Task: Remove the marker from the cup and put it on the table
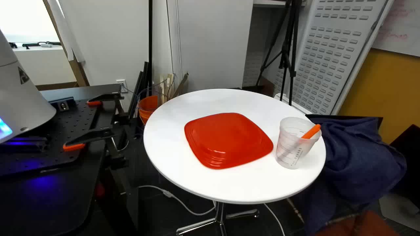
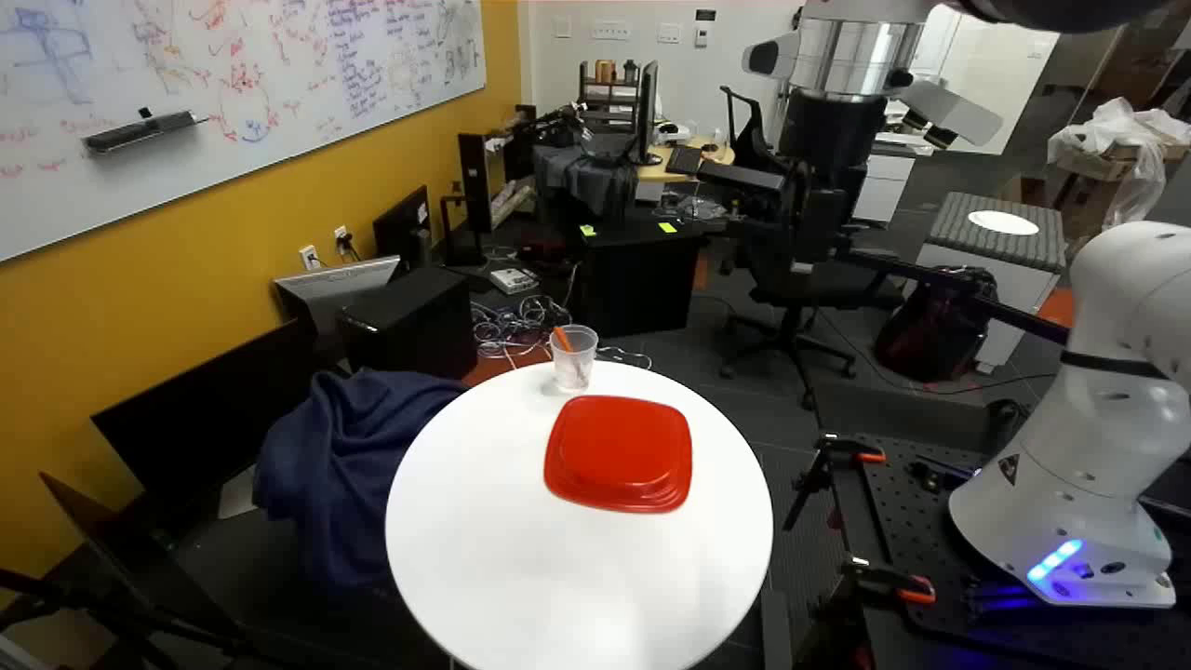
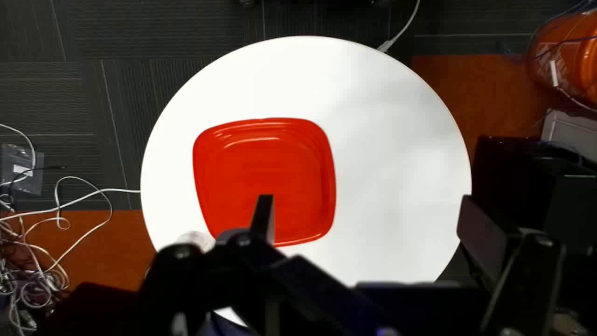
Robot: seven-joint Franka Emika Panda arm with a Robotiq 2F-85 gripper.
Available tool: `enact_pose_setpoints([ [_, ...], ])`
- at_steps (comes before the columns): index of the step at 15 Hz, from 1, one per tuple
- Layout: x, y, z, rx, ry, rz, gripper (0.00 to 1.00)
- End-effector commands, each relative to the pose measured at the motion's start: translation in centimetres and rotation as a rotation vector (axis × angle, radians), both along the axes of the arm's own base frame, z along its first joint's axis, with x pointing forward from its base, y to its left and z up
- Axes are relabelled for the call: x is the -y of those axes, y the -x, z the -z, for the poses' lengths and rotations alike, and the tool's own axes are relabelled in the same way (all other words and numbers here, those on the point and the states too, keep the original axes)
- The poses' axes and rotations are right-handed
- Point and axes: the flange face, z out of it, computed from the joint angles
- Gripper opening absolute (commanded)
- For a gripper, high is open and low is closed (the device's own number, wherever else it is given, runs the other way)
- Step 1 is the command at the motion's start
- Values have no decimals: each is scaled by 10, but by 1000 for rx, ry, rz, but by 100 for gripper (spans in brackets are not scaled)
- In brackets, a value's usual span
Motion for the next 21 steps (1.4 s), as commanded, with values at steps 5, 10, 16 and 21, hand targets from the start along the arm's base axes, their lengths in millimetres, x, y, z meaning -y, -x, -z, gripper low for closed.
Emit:
enact_pose_setpoints([
  [5,0,0,-1,-1,0,0,100],
  [10,0,0,-1,-1,0,0,100],
  [16,7,-7,-6,65,25,11,100],
  [21,26,-22,-16,208,40,67,100],
])
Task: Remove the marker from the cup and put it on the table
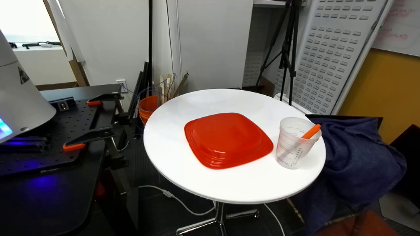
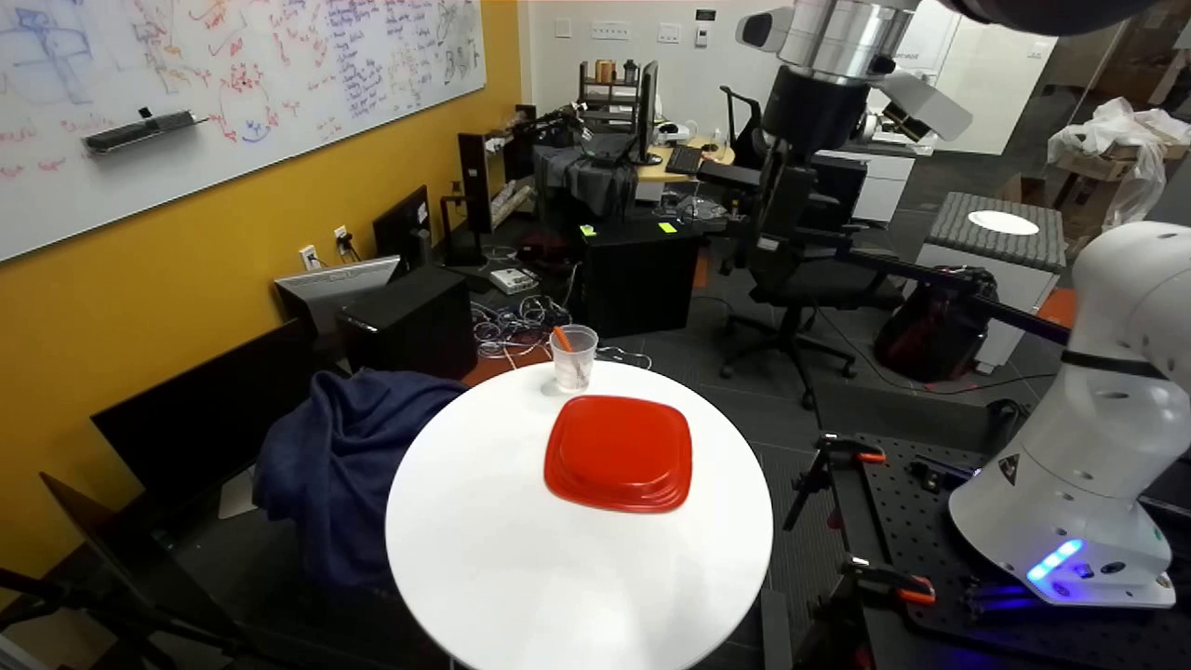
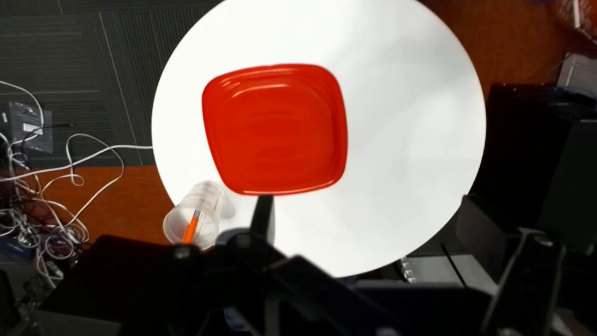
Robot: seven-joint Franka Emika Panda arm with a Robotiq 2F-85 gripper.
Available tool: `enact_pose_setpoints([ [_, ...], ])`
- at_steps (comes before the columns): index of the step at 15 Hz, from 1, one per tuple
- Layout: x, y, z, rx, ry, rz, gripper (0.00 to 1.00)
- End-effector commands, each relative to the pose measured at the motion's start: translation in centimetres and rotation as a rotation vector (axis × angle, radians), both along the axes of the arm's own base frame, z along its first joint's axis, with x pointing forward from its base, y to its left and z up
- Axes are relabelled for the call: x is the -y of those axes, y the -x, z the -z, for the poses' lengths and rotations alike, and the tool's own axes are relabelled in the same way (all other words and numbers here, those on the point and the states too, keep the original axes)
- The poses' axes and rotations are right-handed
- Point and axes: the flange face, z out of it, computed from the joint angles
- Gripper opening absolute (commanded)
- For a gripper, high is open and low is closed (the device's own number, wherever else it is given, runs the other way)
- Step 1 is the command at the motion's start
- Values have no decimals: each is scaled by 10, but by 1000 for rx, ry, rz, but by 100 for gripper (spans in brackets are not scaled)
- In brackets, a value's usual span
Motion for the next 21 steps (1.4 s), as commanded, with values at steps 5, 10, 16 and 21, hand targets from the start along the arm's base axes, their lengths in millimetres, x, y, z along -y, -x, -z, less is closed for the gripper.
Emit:
enact_pose_setpoints([
  [5,48,-28,-4,197,41,122,100],
  [10,79,-47,9,273,62,202,100],
  [16,110,-66,38,304,82,283,100],
  [21,132,-76,64,315,107,310,100],
])
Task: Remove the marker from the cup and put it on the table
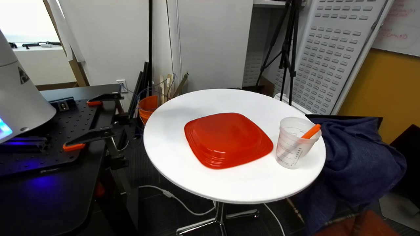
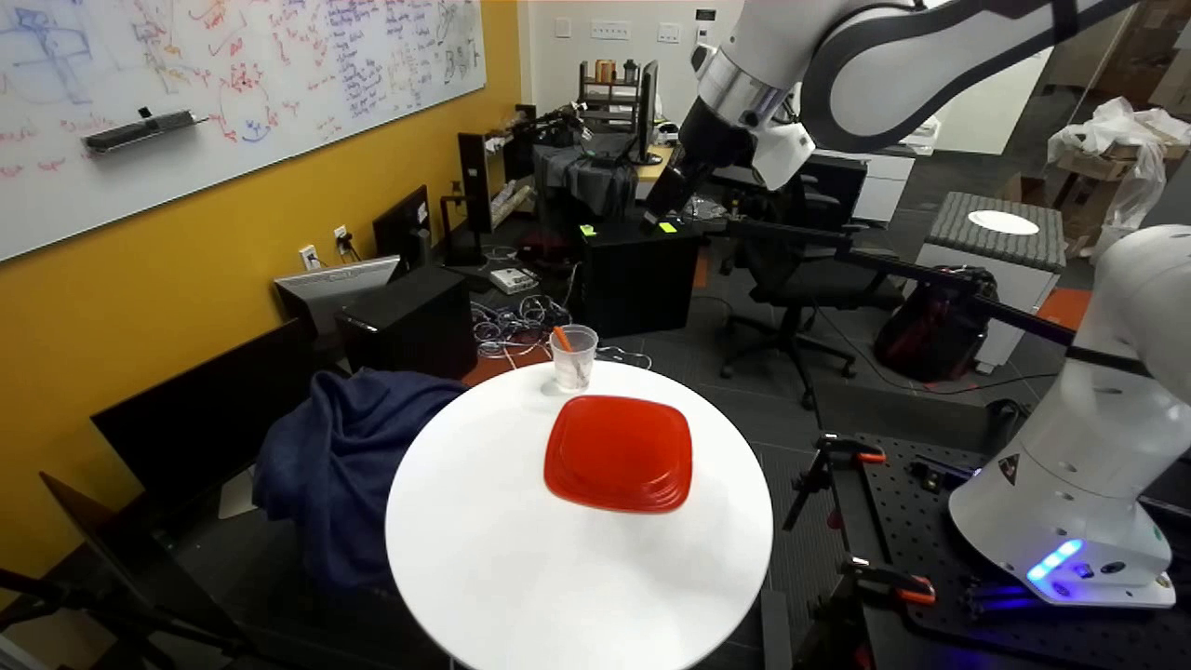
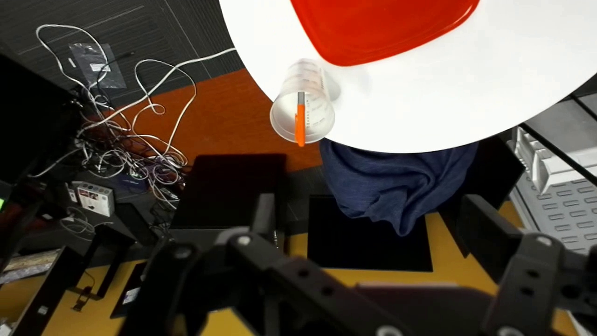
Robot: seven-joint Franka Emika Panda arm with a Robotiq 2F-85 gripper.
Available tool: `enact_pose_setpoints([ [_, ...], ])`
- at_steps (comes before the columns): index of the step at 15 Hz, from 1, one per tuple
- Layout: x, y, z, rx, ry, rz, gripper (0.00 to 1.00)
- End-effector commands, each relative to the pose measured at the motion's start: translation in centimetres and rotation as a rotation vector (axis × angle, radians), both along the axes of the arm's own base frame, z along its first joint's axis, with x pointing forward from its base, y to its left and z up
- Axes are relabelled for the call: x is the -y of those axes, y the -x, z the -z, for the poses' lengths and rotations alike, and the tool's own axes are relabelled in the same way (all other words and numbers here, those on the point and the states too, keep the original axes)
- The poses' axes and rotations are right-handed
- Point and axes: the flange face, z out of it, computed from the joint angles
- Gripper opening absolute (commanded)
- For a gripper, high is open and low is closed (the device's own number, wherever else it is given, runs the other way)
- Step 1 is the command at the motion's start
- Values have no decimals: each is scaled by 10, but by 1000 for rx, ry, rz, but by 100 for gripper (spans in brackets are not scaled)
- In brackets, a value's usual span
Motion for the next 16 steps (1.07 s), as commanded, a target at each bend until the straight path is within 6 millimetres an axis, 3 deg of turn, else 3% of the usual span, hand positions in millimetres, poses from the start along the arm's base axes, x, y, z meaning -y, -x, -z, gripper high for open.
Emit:
enact_pose_setpoints([
  [1,17,-13,15,12,16,41,100],
  [16,81,-42,93,-53,25,102,100],
])
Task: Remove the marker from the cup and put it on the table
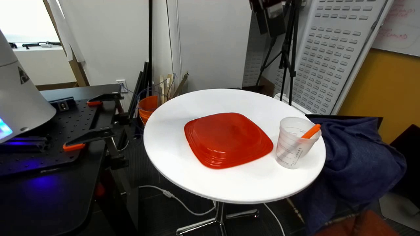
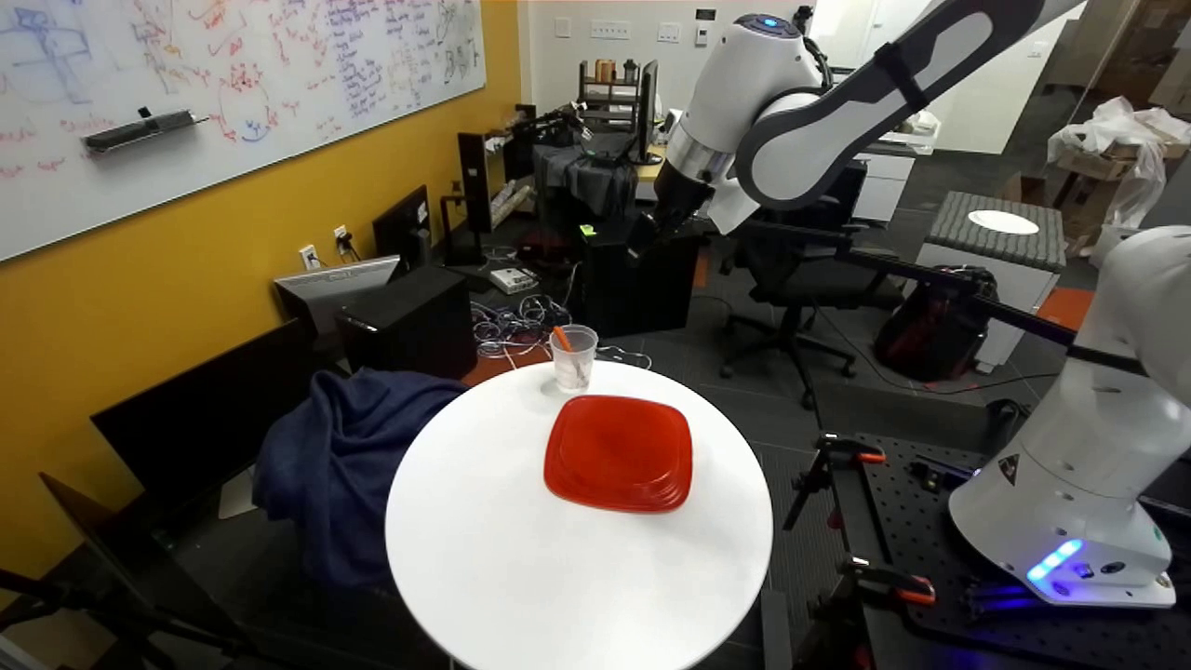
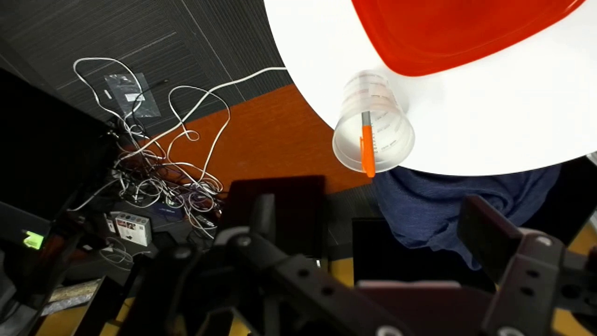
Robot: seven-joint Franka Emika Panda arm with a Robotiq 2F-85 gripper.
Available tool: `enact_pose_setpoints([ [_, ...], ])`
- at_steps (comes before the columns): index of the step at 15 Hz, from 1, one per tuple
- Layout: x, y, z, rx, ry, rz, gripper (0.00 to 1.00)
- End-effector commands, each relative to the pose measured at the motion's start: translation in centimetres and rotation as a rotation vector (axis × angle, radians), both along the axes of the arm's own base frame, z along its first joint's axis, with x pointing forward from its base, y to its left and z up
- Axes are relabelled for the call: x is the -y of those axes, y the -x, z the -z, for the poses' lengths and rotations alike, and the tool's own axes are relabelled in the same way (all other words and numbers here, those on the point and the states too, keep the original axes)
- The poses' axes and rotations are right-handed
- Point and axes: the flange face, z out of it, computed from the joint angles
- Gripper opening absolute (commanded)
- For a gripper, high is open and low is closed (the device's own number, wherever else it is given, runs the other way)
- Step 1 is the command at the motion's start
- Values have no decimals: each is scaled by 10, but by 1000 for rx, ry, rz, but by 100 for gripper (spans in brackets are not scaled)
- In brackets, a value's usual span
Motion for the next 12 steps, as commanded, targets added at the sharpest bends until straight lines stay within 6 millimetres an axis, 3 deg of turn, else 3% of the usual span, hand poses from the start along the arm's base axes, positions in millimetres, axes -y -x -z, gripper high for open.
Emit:
enact_pose_setpoints([
  [1,12,-16,14,-6,12,14,100],
  [10,14,-10,21,-35,-4,16,100],
  [12,16,-20,29,-33,-6,33,100],
])
